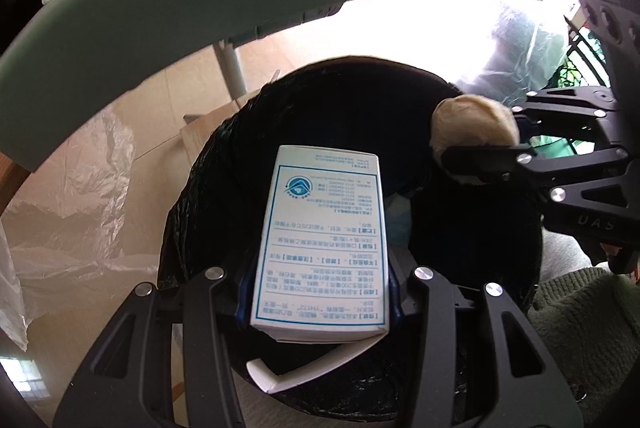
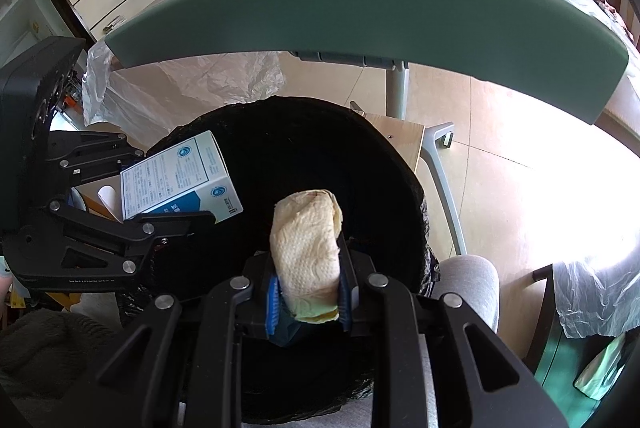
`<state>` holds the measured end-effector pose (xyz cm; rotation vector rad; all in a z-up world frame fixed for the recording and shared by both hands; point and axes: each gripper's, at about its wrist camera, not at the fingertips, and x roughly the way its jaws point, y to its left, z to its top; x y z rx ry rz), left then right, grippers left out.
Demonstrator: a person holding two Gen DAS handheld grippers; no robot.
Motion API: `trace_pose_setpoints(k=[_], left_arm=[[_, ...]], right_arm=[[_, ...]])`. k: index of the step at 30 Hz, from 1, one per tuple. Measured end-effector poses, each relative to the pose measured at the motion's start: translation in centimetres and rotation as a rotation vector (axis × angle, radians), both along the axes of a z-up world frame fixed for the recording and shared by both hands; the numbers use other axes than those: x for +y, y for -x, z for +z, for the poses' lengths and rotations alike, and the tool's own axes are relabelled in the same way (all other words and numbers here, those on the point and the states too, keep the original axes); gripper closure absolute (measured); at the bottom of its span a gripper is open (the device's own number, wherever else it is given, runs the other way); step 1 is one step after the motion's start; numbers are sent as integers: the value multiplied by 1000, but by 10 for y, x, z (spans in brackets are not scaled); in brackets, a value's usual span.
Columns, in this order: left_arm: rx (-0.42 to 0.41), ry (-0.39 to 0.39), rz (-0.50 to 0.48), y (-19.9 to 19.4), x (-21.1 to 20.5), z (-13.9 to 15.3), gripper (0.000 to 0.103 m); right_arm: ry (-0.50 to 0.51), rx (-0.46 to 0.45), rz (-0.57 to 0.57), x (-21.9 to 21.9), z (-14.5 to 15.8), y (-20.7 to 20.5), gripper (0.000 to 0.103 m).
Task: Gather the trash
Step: 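Open both tools to drop the box and tissue into the bin, then grasp the brown cardboard box with the left tool while the right tool grasps the yellow cup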
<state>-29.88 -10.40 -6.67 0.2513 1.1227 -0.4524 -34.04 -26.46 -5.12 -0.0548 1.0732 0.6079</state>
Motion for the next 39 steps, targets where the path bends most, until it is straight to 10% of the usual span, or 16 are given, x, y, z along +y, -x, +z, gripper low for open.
trace_pose_setpoints(k=[3,14,23,39], left_arm=[[-45,41,31,0,6,8,22],[-81,84,34,18,21,63,22],[-584,205,174,25,54,186,1],[-236,108,202,-139,59,126,1]], right_arm=[[-23,-34,-27,-5,7,4,37],[-82,-189,-38,-37,73,28,26],[-203,-564,-70,-59,170,19,4],[142,-375,98,10,114,-145,5]])
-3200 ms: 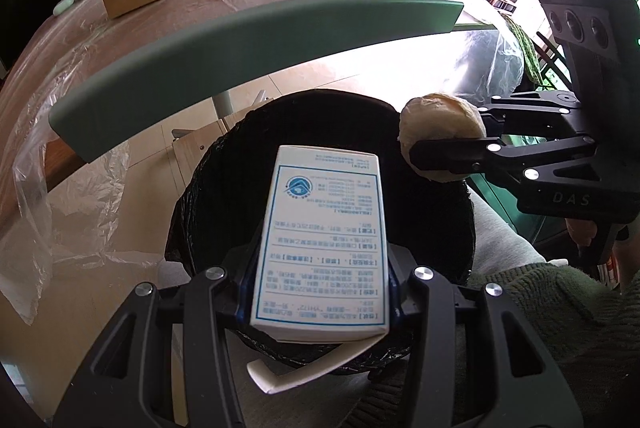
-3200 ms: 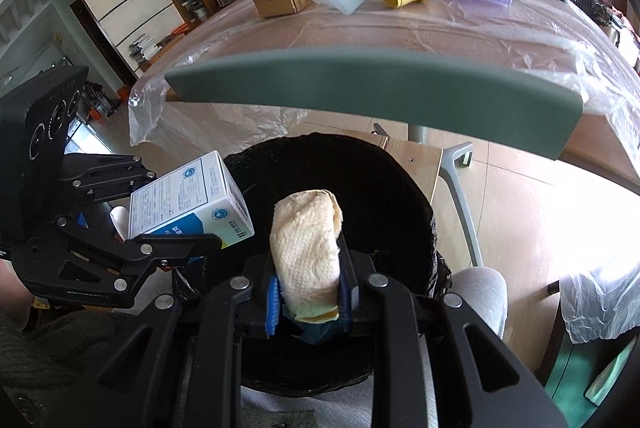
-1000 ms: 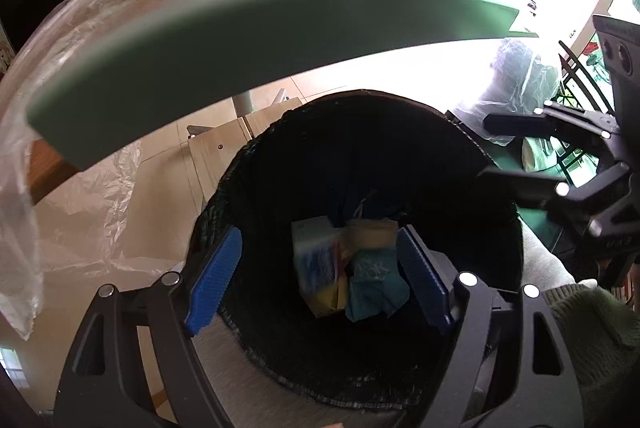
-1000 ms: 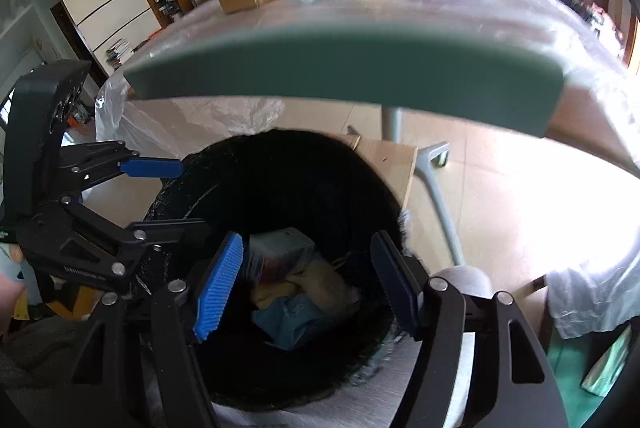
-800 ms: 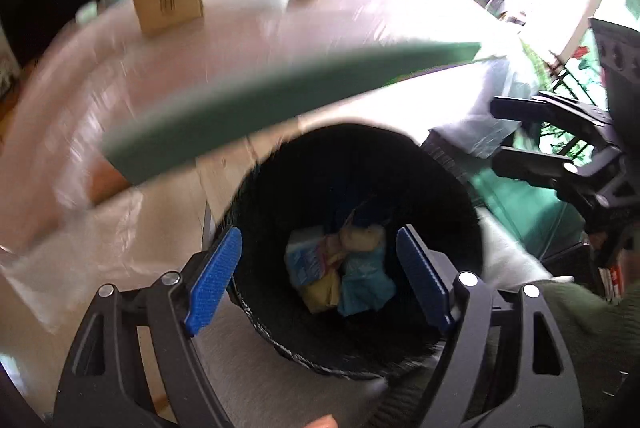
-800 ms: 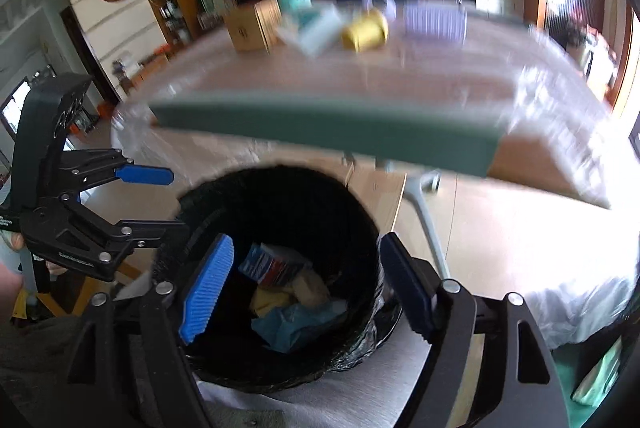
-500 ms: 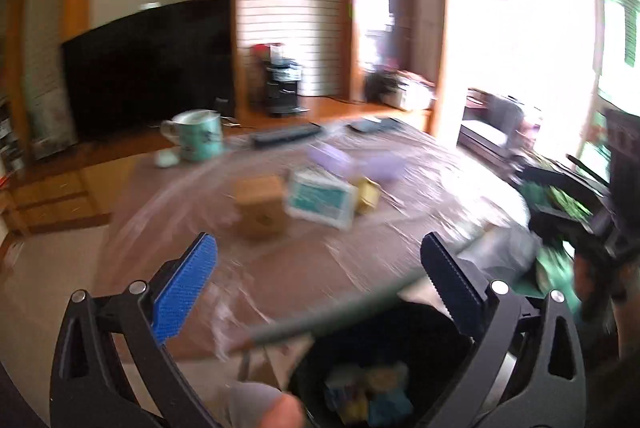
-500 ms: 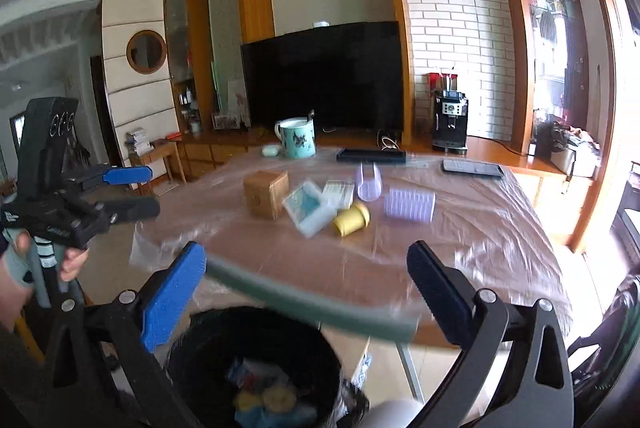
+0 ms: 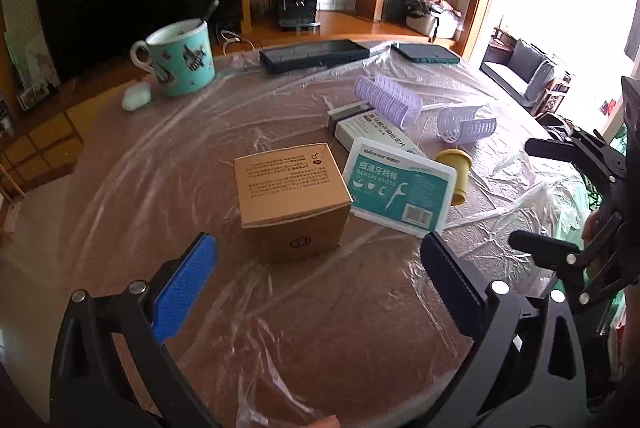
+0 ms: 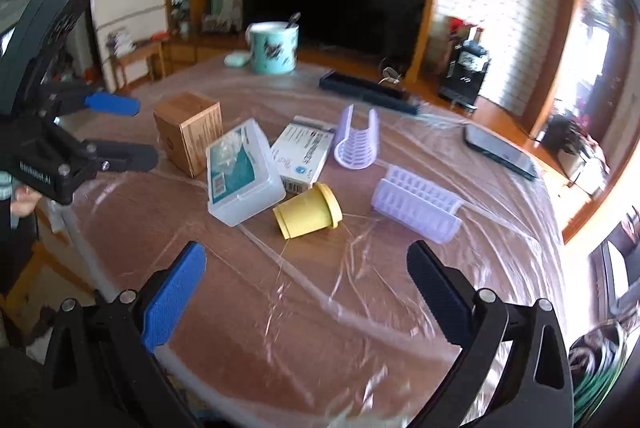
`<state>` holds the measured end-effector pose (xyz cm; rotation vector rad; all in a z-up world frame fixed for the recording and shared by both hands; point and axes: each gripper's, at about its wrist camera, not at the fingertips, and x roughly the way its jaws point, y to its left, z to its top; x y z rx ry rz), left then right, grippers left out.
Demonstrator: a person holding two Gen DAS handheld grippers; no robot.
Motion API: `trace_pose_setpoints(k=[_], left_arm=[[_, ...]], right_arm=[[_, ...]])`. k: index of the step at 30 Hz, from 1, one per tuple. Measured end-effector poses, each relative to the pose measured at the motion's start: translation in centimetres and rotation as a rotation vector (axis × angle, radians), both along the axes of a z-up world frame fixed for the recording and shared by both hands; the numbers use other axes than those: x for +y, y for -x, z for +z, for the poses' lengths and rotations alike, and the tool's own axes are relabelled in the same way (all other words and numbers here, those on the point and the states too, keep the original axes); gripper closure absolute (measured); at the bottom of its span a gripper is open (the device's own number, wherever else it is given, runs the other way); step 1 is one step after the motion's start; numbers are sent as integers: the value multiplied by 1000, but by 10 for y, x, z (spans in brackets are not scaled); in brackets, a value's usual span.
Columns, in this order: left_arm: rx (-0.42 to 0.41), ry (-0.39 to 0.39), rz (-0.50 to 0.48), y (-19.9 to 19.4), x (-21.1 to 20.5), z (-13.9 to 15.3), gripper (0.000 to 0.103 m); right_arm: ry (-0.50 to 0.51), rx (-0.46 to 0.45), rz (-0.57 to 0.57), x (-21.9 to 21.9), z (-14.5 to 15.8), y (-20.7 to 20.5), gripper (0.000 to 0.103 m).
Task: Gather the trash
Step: 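Grasp the brown cardboard box with the left tool while the right tool grasps the yellow cup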
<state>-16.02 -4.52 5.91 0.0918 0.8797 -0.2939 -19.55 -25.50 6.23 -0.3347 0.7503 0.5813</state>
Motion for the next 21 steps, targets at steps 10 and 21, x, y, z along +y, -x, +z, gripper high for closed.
trace_pose_setpoints(k=[10,21], left_arm=[[57,2,-7,-39,4,-18,15],[104,68,-26,-55,17,-22,36]], right_arm=[[82,101,119,31,-22,-36,20],[92,172,188,37,-28,-52,34]])
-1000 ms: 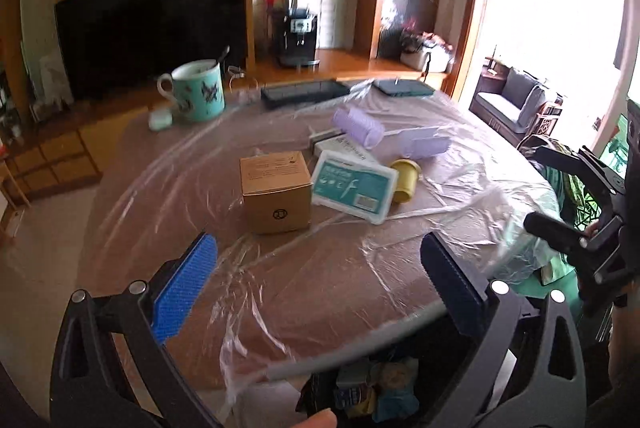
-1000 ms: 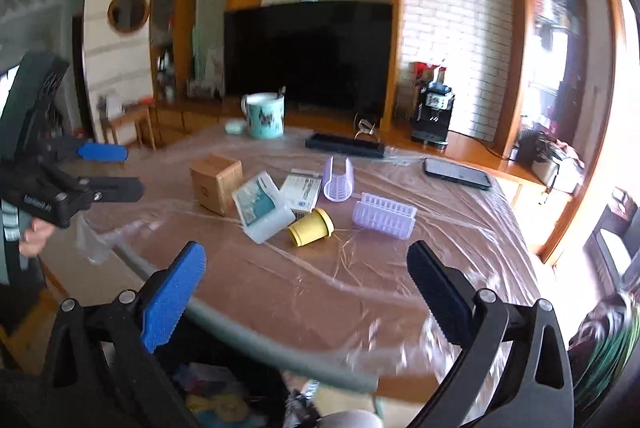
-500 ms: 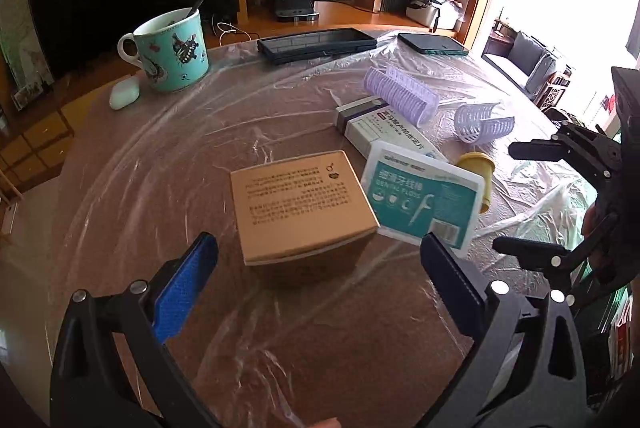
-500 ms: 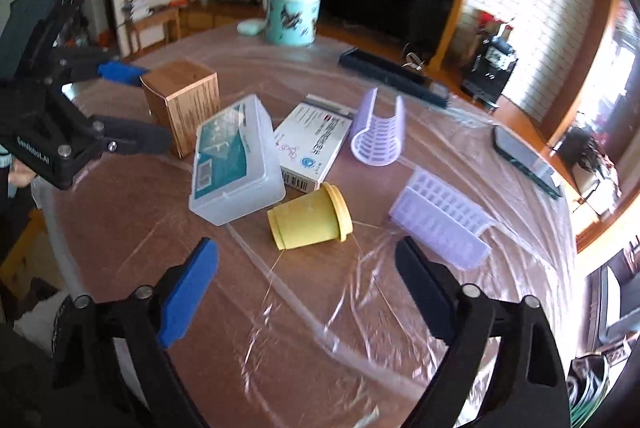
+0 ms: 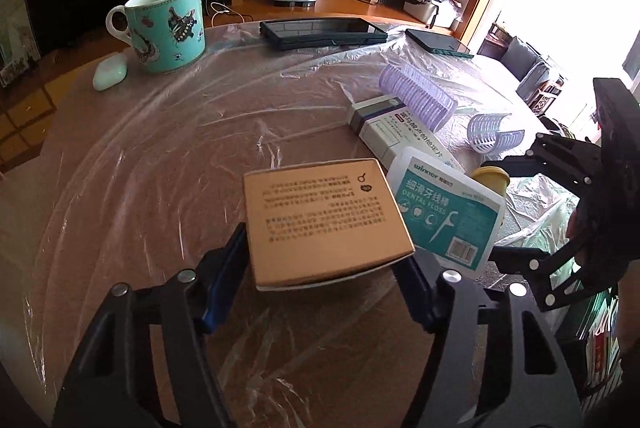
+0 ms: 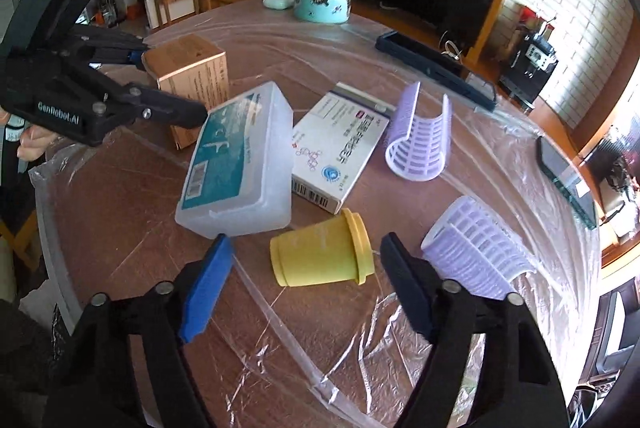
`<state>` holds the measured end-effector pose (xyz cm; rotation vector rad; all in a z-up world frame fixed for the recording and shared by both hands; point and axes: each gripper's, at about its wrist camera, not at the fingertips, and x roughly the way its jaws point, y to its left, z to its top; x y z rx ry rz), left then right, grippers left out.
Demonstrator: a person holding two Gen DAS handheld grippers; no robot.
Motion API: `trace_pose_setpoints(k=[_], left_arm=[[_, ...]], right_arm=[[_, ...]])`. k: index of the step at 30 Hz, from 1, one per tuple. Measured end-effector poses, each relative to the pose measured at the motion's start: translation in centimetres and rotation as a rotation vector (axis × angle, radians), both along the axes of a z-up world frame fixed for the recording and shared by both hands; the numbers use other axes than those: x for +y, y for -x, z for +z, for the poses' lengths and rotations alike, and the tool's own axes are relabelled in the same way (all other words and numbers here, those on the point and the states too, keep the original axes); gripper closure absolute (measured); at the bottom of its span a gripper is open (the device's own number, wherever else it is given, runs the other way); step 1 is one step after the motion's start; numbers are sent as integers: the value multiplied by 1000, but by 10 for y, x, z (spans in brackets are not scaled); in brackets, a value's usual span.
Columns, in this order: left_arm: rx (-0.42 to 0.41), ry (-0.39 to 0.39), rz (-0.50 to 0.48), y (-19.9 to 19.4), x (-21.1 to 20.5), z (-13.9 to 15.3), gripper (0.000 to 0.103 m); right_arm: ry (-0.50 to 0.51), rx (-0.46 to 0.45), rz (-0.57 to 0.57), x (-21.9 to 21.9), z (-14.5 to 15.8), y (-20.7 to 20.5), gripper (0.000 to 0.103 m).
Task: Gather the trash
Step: 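Grasp the brown cardboard box with the left tool while the right tool grasps the yellow cup, then carry the cardboard box and yellow cup over the black bin with both tools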
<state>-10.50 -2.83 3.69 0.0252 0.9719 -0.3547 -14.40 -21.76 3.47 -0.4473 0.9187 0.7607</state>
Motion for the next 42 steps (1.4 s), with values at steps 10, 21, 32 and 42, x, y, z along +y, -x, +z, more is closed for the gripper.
trace_pose_setpoints(k=[10,21,32,42], left_arm=[[-5,14,-10,1,0,3,43],[-36,18,-29,9,-7,8,45],[-59,45,12,29,2,15,45],[-62,28,24,55,-2,16,45]], right_arm=[[-71,23,-19,-9,6,4,55],[-148,59,-124,-29,12,21,55],[-237,66,-203,-46,18,41,55],[-301,99,-291,-55,16,47,55]])
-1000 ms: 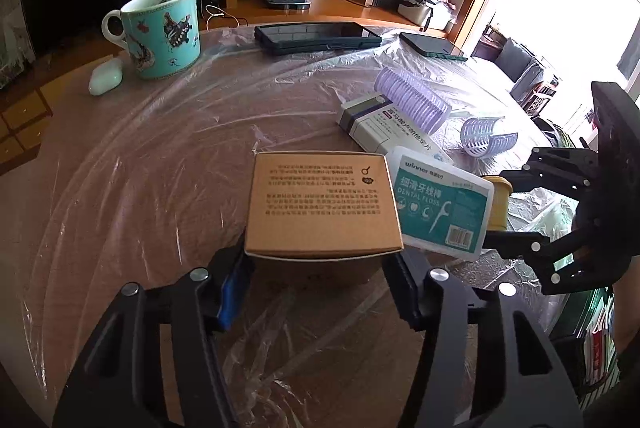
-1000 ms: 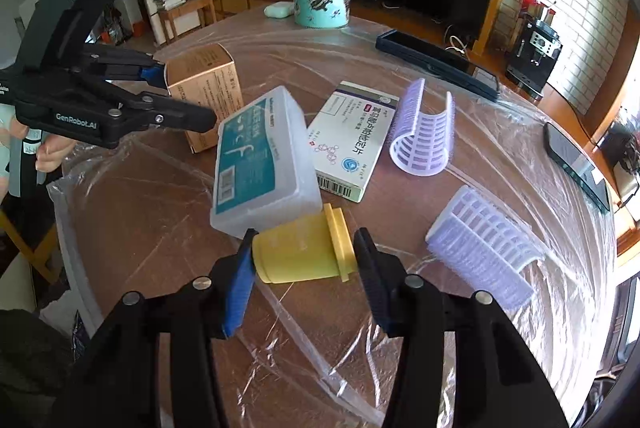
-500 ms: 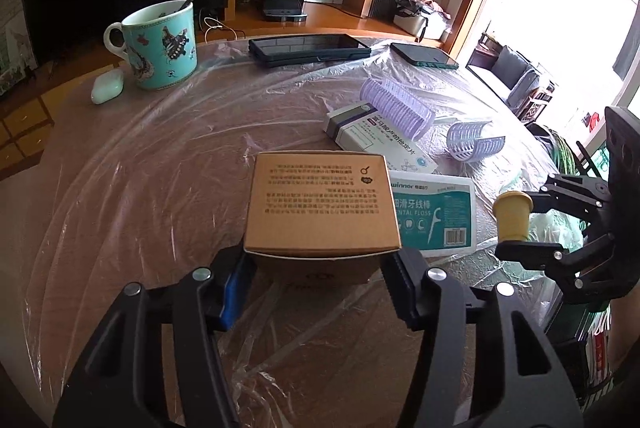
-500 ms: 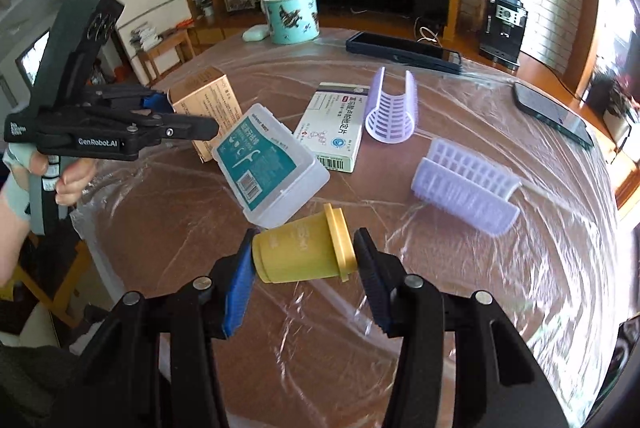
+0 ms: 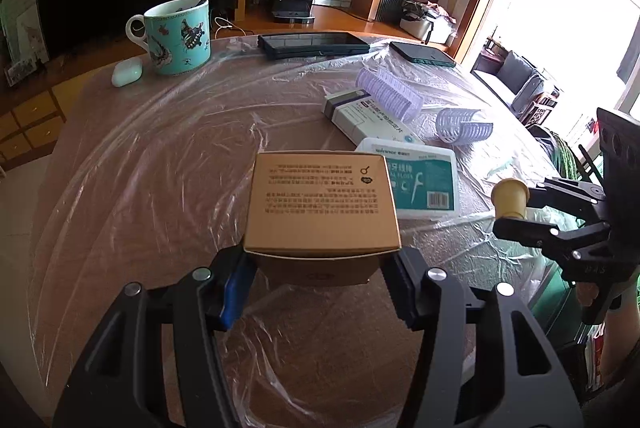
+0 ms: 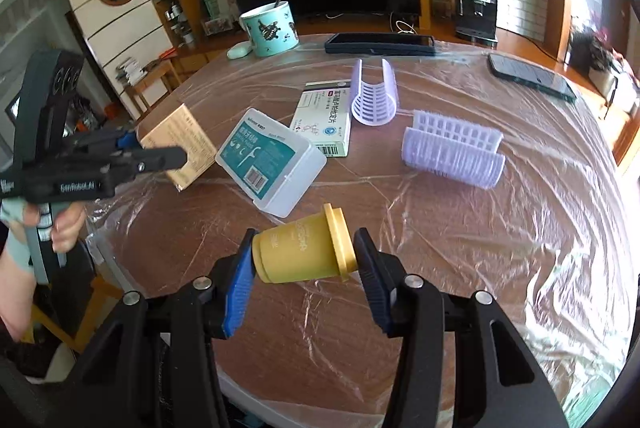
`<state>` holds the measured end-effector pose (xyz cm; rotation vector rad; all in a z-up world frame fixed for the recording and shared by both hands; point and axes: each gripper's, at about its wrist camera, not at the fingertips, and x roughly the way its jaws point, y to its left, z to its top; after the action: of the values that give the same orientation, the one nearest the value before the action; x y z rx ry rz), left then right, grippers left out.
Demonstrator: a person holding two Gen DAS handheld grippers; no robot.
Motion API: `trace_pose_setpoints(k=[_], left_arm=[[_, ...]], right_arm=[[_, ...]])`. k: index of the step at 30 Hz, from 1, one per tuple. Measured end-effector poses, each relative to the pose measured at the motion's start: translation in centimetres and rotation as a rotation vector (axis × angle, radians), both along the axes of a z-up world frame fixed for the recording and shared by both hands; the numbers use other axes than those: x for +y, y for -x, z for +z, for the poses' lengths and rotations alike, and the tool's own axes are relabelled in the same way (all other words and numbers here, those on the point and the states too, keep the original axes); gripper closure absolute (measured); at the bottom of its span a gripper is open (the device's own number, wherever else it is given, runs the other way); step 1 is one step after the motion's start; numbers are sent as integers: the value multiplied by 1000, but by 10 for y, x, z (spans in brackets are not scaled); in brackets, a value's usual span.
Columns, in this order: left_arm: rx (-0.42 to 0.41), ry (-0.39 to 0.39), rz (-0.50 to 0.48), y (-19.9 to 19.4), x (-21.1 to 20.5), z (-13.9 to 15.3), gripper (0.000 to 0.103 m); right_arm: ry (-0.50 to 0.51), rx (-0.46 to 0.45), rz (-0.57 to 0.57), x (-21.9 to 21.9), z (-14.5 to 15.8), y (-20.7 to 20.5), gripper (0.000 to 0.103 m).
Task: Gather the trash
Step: 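Carry the cardboard box and yellow cup over the black bin with both tools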
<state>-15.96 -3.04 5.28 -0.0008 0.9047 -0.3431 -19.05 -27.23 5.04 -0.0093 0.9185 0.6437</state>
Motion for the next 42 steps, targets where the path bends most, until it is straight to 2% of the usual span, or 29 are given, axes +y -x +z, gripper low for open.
trace_pose_setpoints(k=[6,18,42], left_arm=[[-31,-1,5,18,-3,7,45],[-62,2,-7,45,-7,18,45],[-73,15,-65,107,-24,22,45]], right_arm=[[-37,-6,-26,-5,6,7,55],[-41,-46,-21,-6,17,29,55],[-73,-73,-10,-20,24,87,55]])
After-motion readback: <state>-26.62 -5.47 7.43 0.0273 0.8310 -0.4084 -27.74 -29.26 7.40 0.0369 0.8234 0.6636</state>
